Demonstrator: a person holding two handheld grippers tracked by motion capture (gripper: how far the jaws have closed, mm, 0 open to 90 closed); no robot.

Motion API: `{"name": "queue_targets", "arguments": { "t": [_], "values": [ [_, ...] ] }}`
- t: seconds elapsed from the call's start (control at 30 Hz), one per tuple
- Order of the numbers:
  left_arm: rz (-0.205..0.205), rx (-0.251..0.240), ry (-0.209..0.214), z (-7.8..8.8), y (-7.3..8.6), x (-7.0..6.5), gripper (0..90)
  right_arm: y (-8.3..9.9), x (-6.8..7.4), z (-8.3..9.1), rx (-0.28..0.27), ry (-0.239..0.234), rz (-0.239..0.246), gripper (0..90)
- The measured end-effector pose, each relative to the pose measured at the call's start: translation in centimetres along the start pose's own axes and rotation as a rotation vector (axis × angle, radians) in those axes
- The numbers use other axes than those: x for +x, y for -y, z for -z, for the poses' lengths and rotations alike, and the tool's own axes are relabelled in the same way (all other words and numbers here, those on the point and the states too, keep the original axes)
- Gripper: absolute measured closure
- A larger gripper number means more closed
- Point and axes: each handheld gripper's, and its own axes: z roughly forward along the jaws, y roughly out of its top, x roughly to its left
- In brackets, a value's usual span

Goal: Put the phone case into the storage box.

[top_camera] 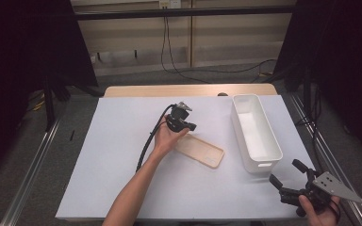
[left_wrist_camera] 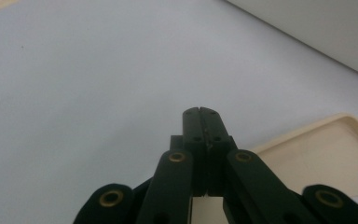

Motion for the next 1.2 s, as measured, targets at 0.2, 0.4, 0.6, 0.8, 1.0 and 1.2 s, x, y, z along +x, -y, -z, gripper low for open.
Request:
{"name": "queue_targets", "arguments": {
  "t": [0.2,0.4,0.6,0.8,1.0,1.2],
  "values": [
    [-0.008,0.032,-0.019,-0.4,0.3,0.2,90.0,0.0,0.0,0.0,0.005,0.0,-0.001,0.4],
    [-0.015,0.063,-0.013,-0.9,0.7,0.2,90.0,0.0,0.0,0.0,0.006,0.001,-0.004,0.4],
    [-0.02,0.076,-0.01,-0.7,0.8,0.2,90.0,0.1,-0.1,0.0,0.007,0.001,-0.005,0.3],
    [-0.025,0.083,-0.005,-0.4,1.0,0.2,90.0,0.0,0.0,0.1,0.005,0.001,-0.003,0.3],
    [-0.02,0.078,0.001,0.1,1.6,0.1,90.0,0.1,-0.1,0.0,0.006,0.002,-0.004,0.3],
    [-0.028,0.07,0.005,0.6,2.2,-0.2,90.0,0.0,0.0,0.1,0.004,0.003,-0.003,0.4]
  ]
}}
